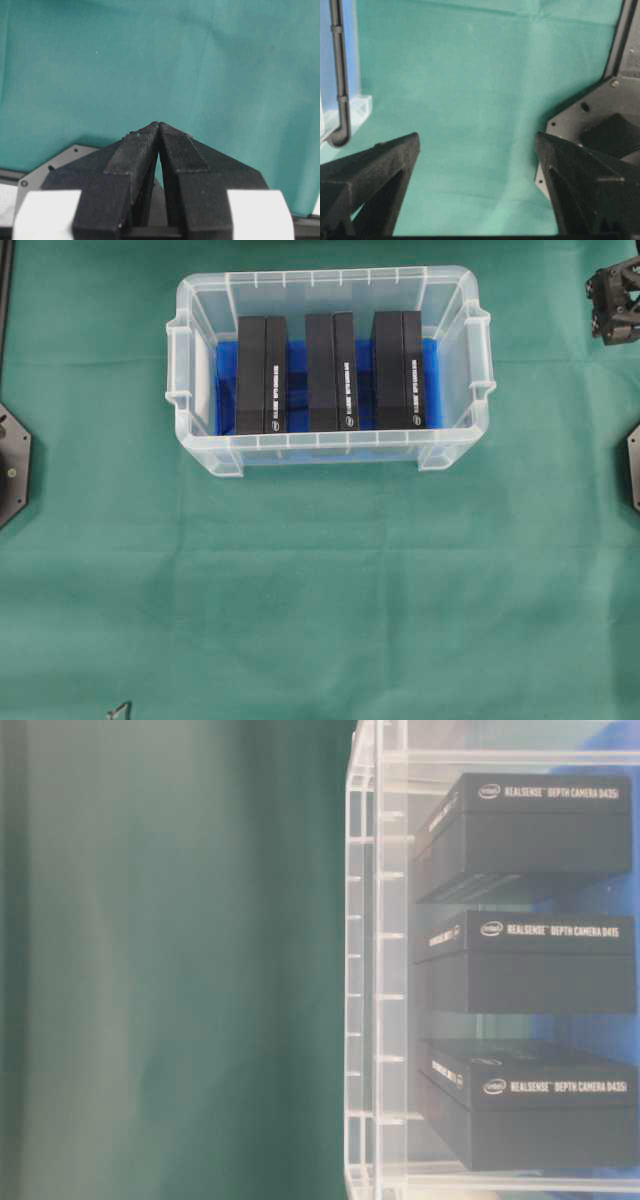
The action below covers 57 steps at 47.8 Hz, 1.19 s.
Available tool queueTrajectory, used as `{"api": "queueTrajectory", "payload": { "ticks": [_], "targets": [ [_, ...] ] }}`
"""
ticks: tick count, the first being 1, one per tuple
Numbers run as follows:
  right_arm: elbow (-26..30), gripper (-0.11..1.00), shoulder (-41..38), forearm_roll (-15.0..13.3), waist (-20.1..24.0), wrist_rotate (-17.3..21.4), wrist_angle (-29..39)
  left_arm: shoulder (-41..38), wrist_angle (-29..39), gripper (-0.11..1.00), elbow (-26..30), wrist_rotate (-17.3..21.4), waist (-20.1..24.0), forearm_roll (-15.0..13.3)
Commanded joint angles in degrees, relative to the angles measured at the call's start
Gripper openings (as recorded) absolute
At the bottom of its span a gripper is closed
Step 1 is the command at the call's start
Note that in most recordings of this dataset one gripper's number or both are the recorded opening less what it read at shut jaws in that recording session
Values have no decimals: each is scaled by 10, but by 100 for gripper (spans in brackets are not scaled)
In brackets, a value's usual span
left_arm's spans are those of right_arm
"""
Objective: Take the box out of the case with the right arm.
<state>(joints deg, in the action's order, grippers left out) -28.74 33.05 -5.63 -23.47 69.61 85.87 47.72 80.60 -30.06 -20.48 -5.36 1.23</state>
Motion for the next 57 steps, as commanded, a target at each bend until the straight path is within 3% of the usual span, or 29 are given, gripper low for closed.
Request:
{"api": "queueTrajectory", "payload": {
  "ticks": [1, 37, 57],
  "targets": [
    [9, 94, 1, -2, -2, 2, -2, -4, 2, 3, 13, -1, -1, 2],
    [13, 93, -10, 1, -2, 4, -7, -4, 5, 3, 11, 1, 2, 6],
    [89, 93, -114, 11, 26, 44, -62, -4, 56, 3, 11, 2, 11, 6]
  ]
}}
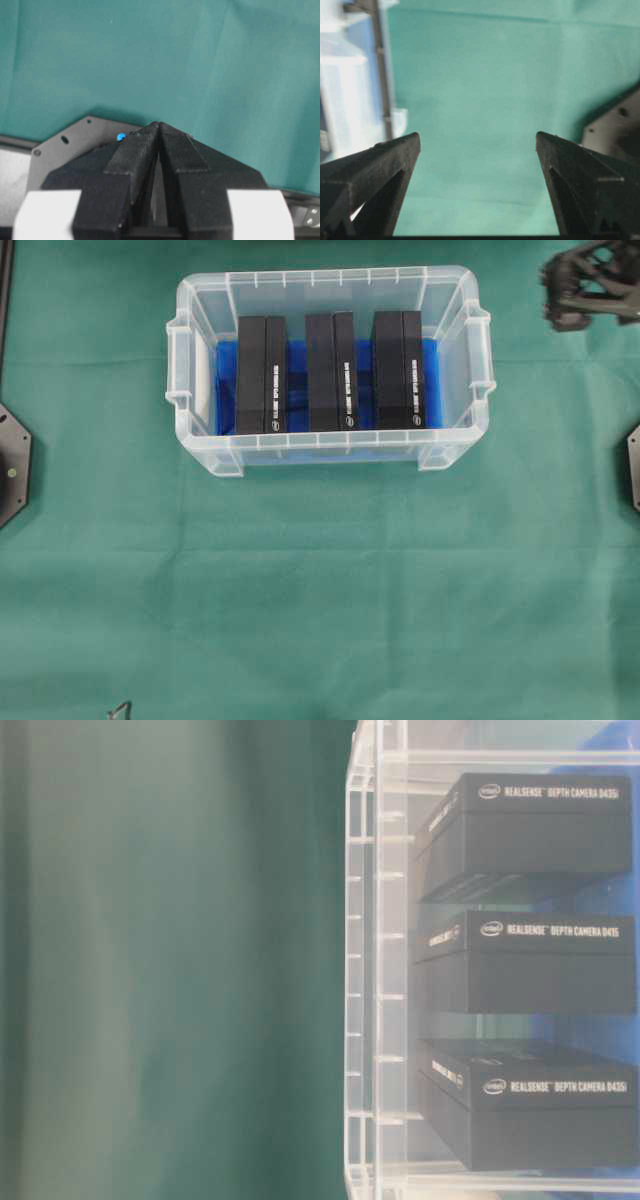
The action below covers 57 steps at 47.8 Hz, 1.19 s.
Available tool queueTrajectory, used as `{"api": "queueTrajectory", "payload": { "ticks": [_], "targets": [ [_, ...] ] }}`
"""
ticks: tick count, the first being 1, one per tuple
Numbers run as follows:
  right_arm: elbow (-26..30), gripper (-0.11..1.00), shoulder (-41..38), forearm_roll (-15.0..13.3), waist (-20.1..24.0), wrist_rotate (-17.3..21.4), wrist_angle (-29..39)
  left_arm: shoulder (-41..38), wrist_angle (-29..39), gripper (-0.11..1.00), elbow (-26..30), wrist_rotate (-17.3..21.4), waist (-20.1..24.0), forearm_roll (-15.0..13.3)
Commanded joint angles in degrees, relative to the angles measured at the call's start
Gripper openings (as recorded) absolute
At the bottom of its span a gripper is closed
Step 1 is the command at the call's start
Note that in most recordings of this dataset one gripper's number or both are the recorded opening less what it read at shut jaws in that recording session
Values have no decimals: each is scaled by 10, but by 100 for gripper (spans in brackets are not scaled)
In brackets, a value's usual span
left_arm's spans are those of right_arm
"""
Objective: Take the box out of the case with the right arm.
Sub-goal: 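Move the open right gripper over the middle black box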
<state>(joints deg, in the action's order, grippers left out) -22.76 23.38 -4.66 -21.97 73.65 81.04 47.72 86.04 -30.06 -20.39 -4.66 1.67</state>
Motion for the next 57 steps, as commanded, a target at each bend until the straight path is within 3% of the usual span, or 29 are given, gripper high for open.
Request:
{"api": "queueTrajectory", "payload": {
  "ticks": [1, 16, 33, 48, 57],
  "targets": [
    [35, 93, -25, 0, 15, 5, -16, -4, 2, 3, 11, 1, 4, 2],
    [169, 93, -160, -11, 65, 22, -28, -4, 2, 3, 11, 1, 4, 2],
    [315, 93, -288, -12, 93, 21, -29, -4, 2, 3, 11, 1, 4, 2],
    [394, 93, -354, -12, 103, 18, -29, -4, 2, 3, 11, 1, 6, 2],
    [408, 93, -366, -10, 103, 16, -30, -4, 2, 3, 11, 1, 8, 2]
  ]
}}
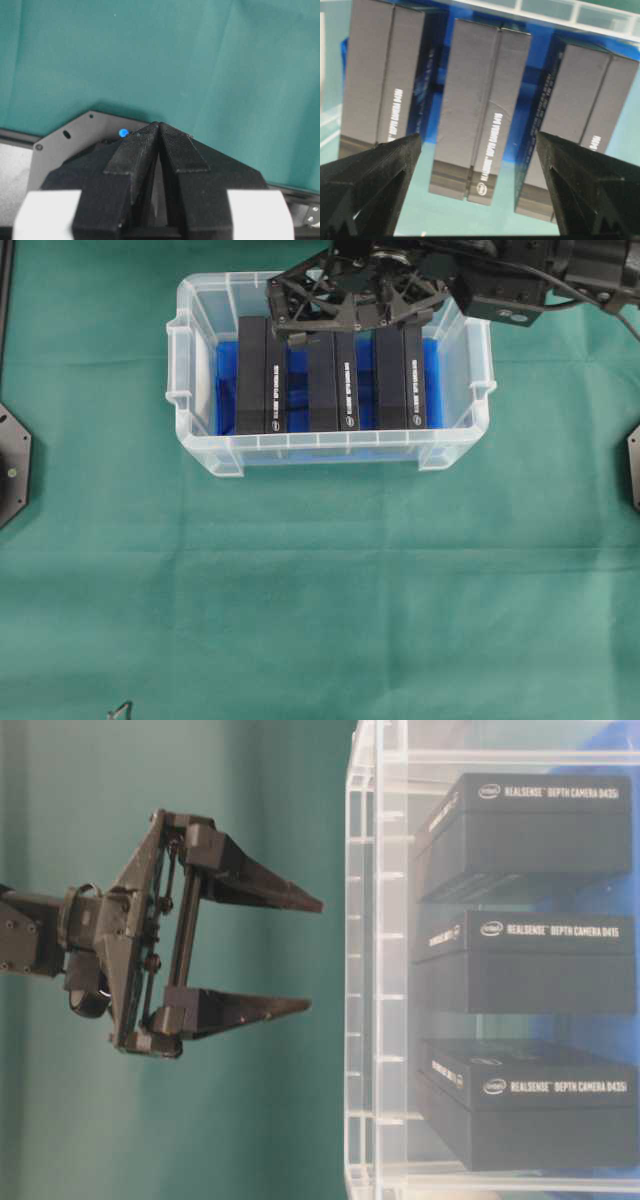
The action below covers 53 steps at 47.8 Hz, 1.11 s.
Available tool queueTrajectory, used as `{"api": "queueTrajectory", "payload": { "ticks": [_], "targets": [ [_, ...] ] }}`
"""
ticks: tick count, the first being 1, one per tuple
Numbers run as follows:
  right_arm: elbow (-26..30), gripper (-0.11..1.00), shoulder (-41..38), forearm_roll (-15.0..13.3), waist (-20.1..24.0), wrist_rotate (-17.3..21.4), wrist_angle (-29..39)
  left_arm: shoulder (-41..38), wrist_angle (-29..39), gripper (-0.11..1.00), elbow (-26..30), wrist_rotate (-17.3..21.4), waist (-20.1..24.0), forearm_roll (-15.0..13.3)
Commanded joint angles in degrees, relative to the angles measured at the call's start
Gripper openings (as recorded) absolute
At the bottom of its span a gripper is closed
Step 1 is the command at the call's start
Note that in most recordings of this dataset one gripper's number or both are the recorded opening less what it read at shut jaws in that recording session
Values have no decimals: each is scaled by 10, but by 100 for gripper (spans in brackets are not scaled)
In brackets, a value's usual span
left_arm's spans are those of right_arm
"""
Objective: Take the box out of the case with the right arm.
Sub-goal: 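Move the open right gripper over the middle black box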
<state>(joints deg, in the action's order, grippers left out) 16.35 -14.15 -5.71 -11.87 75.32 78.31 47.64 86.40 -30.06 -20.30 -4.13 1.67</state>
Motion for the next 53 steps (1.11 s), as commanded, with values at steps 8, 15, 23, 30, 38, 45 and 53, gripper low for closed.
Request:
{"api": "queueTrajectory", "payload": {
  "ticks": [8, 15, 23, 30, 38, 45, 53],
  "targets": [
    [18, 93, 9, 2, 2, -1, -6, -3, -2, 3, 11, 0, 4, 2],
    [17, 93, 7, 2, 2, -1, -6, -3, -2, 3, 11, 1, 9, 2],
    [17, 93, 5, 4, 4, -1, -7, -3, -2, 3, 11, 1, 14, 2],
    [18, 93, 4, 6, 4, -1, -18, -3, -2, 3, 11, 1, 16, 2],
    [18, 93, 4, 5, 4, -1, -18, -3, -2, 3, 11, 1, 16, 2],
    [18, 93, 4, 5, 4, -2, -18, -3, -2, 3, 11, 1, 16, 2],
    [18, 93, 3, 5, 4, -1, -19, -3, -2, 3, 11, 1, 16, 2]
  ]
}}
